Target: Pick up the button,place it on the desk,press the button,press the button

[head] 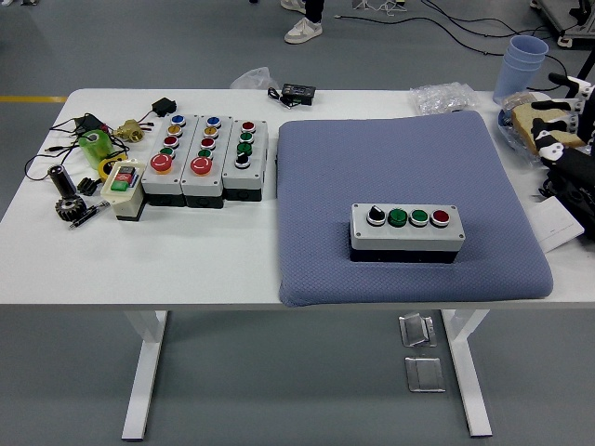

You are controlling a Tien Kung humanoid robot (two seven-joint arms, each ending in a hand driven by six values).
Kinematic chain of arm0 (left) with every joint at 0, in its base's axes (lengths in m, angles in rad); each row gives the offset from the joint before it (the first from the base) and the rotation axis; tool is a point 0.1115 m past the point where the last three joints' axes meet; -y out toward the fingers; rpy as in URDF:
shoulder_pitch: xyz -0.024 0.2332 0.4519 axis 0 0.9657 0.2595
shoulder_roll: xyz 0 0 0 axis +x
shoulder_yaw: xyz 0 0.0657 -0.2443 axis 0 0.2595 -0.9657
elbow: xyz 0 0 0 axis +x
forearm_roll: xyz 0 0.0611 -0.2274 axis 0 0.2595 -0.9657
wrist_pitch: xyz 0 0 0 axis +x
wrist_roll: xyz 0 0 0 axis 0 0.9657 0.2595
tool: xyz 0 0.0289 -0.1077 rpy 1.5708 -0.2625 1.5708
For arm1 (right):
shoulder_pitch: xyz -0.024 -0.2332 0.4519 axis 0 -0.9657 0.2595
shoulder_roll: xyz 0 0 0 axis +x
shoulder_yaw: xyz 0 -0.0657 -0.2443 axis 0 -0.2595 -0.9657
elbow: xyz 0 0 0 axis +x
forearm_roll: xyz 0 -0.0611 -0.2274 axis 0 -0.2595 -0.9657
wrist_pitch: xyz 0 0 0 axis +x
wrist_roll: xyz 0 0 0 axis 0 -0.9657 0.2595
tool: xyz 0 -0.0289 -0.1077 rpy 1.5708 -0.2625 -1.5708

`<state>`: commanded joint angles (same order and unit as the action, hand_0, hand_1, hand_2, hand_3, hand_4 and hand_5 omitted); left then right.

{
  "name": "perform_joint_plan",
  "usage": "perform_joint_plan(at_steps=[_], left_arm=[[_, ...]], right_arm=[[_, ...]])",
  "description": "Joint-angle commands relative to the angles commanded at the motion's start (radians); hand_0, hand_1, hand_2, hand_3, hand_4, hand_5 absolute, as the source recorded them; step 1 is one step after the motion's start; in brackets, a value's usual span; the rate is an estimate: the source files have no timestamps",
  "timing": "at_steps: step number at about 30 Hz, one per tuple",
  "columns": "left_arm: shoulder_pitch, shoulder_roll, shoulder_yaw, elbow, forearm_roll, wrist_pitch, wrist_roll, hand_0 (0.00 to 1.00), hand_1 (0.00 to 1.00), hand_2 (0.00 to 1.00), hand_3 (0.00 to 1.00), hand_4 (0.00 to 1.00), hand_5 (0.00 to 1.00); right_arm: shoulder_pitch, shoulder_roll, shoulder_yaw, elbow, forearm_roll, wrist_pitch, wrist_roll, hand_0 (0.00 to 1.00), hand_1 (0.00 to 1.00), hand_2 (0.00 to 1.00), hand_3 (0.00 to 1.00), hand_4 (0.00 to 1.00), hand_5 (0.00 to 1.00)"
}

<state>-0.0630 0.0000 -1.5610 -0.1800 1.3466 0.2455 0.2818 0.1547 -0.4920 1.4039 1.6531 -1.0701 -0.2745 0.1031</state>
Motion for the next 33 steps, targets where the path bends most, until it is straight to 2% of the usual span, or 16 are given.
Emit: perform_joint_plan(at_steps=[1,2,5,10,11,15,22,27,33], left_arm=[[0.0,0.0,-0.001,0.0,0.002,0.0,0.0,0.512,0.417,0.414,0.433,0.25,0.562],[0.0,0.0,0.0,0.0,0.002,0.0,0.001,0.512,0.417,0.415,0.433,0.248,0.561],[0.001,0.0,-0.006,0.0,0.01,-0.001,0.003,0.512,0.417,0.415,0.433,0.248,0.561],[0.003,0.0,-0.015,0.0,0.033,-0.002,0.007,0.512,0.416,0.415,0.433,0.248,0.561],[0.005,0.0,-0.015,0.0,0.034,-0.001,0.006,0.512,0.416,0.415,0.433,0.248,0.561],[0.011,0.0,-0.017,0.0,0.028,0.001,0.006,0.514,0.416,0.415,0.435,0.249,0.559],[0.016,0.0,-0.025,0.0,0.043,-0.001,0.01,0.516,0.417,0.416,0.436,0.248,0.559],[0.014,0.0,-0.025,0.0,0.027,0.002,0.007,0.516,0.417,0.416,0.435,0.247,0.557],[0.009,0.0,-0.018,0.0,0.012,0.001,0.005,0.516,0.417,0.416,0.436,0.246,0.557]], right_arm=[[-0.015,0.001,0.031,-0.009,0.045,0.017,0.0,0.733,0.683,0.771,0.801,0.623,0.164],[-0.026,0.002,0.051,-0.019,0.085,0.028,-0.002,0.734,0.71,0.78,0.78,0.658,0.252],[-0.055,0.01,0.102,-0.043,0.215,0.044,-0.014,0.734,0.71,0.78,0.78,0.658,0.252],[-0.101,0.026,0.16,-0.054,0.416,-0.041,0.011,0.733,0.716,0.792,0.782,0.638,0.226],[-0.13,0.046,0.191,-0.053,0.461,-0.041,0.015,0.733,0.716,0.792,0.782,0.638,0.226],[-0.171,0.082,0.238,-0.058,0.631,-0.027,0.003,0.729,0.71,0.789,0.774,0.629,0.252],[-0.16,0.114,0.251,-0.058,0.915,-0.007,-0.022,0.715,0.698,0.776,0.756,0.63,0.26],[-0.155,0.118,0.248,-0.044,1.0,-0.063,0.007,0.706,0.689,0.749,0.748,0.629,0.261],[-0.143,0.121,0.263,-0.038,1.005,-0.059,-0.001,0.702,0.686,0.747,0.742,0.632,0.259]])
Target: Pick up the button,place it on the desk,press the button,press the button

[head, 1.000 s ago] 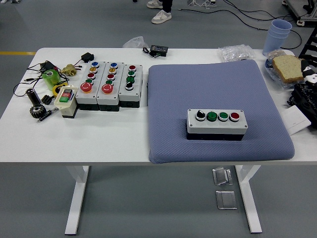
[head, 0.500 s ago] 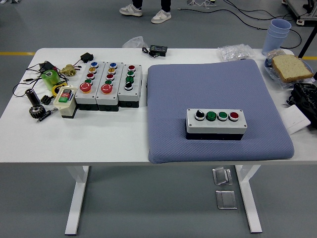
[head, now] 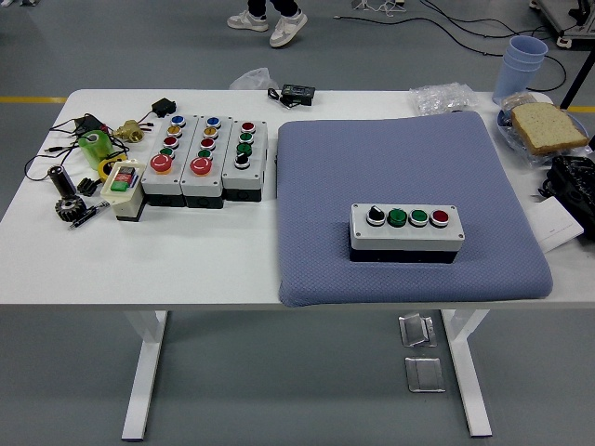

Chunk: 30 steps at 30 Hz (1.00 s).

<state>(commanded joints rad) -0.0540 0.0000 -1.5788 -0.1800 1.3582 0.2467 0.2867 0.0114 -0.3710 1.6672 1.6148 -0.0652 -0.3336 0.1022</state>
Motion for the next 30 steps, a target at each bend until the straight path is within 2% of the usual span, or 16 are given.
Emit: perform_joint_plan(at_steps=[8,17,30], left_arm=[[-0.002,0.0,0.003,0.0,0.002,-0.003,0.002,0.516,0.418,0.416,0.436,0.246,0.557],[-0.007,0.0,0.003,0.0,0.011,-0.002,0.005,0.513,0.418,0.416,0.434,0.245,0.557],[-0.005,0.0,0.04,0.0,-0.022,-0.002,-0.014,0.512,0.418,0.417,0.436,0.248,0.559]], right_arm=[[0.006,-0.002,0.01,0.005,-0.021,0.027,-0.046,0.694,0.673,0.729,0.721,0.633,0.259],[-0.005,0.004,0.034,-0.004,-0.023,0.025,-0.056,0.688,0.665,0.709,0.681,0.638,0.27],[0.004,-0.048,0.048,-0.004,-0.021,0.037,-0.081,0.688,0.665,0.682,0.665,0.638,0.267]])
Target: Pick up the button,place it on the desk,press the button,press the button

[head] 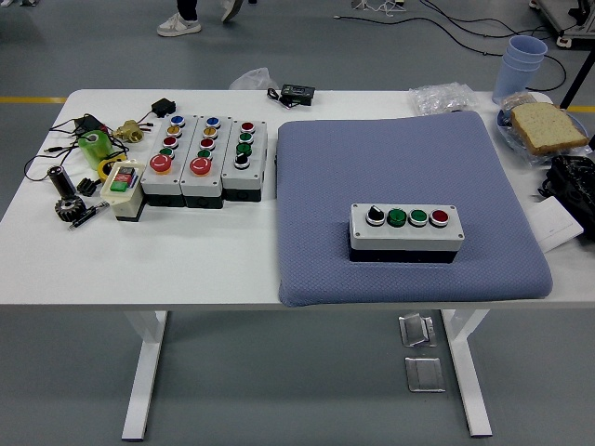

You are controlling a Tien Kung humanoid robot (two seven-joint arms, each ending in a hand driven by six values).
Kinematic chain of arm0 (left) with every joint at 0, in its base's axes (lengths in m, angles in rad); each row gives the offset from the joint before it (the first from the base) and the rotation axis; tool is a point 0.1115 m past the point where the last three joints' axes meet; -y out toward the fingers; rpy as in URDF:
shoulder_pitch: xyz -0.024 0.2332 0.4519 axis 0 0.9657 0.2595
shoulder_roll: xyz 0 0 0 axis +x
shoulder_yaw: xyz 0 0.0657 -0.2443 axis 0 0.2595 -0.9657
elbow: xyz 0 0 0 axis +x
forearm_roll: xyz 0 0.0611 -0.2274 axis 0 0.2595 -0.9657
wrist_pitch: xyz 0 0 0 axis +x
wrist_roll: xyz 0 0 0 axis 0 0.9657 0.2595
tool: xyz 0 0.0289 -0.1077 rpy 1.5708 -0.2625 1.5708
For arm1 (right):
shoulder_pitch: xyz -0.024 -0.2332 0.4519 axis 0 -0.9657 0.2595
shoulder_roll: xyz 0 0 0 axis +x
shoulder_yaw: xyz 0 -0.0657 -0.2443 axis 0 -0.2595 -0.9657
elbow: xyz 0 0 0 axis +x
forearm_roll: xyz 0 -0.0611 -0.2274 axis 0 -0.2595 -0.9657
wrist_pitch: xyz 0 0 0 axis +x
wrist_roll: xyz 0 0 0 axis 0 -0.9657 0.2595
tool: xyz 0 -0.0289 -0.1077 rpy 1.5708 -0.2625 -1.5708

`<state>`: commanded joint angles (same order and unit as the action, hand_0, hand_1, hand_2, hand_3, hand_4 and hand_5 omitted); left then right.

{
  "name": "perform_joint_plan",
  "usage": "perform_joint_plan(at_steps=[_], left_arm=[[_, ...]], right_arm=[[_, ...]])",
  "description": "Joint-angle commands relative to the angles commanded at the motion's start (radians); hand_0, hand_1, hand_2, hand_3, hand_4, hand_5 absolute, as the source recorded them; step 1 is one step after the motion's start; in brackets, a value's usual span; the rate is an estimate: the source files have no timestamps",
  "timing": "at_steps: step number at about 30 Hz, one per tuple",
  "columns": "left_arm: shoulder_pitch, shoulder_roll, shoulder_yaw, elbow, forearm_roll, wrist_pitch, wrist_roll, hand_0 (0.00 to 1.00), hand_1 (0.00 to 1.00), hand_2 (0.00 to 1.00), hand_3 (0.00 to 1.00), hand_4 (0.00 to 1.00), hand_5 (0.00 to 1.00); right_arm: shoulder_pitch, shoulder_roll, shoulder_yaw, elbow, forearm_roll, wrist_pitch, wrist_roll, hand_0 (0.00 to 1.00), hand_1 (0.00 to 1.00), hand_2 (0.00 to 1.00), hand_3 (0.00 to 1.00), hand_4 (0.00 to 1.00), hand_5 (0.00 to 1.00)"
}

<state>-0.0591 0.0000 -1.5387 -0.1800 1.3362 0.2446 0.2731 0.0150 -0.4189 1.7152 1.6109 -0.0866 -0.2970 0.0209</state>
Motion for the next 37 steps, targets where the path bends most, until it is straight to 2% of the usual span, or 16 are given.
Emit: perform_joint_plan(at_steps=[12,21,30,32,37], left_arm=[[-0.005,0.002,0.002,0.0,0.018,-0.009,0.002,0.509,0.42,0.419,0.439,0.249,0.558],[-0.006,0.0,0.017,0.0,0.011,-0.008,-0.001,0.509,0.42,0.422,0.44,0.25,0.561],[0.003,0.0,0.022,0.0,0.013,-0.008,-0.001,0.508,0.421,0.431,0.443,0.26,0.569],[0.009,0.003,0.019,0.0,0.027,-0.01,0.003,0.508,0.421,0.431,0.443,0.26,0.569],[0.021,0.029,0.076,0.0,-0.002,-0.012,0.0,0.508,0.421,0.431,0.443,0.26,0.569]], right_arm=[[0.033,-0.032,0.009,0.015,0.039,-0.012,-0.025,0.678,0.656,0.676,0.66,0.642,0.273],[0.037,-0.029,0.01,0.057,0.114,-0.002,-0.041,0.673,0.65,0.676,0.658,0.642,0.275],[0.023,-0.025,0.033,0.074,0.129,0.004,-0.062,0.659,0.625,0.667,0.651,0.642,0.281],[0.013,-0.026,0.044,0.071,0.132,0.001,-0.069,0.659,0.625,0.667,0.651,0.642,0.281],[-0.013,-0.03,0.097,0.069,0.123,-0.023,-0.079,0.659,0.625,0.667,0.651,0.642,0.281]])
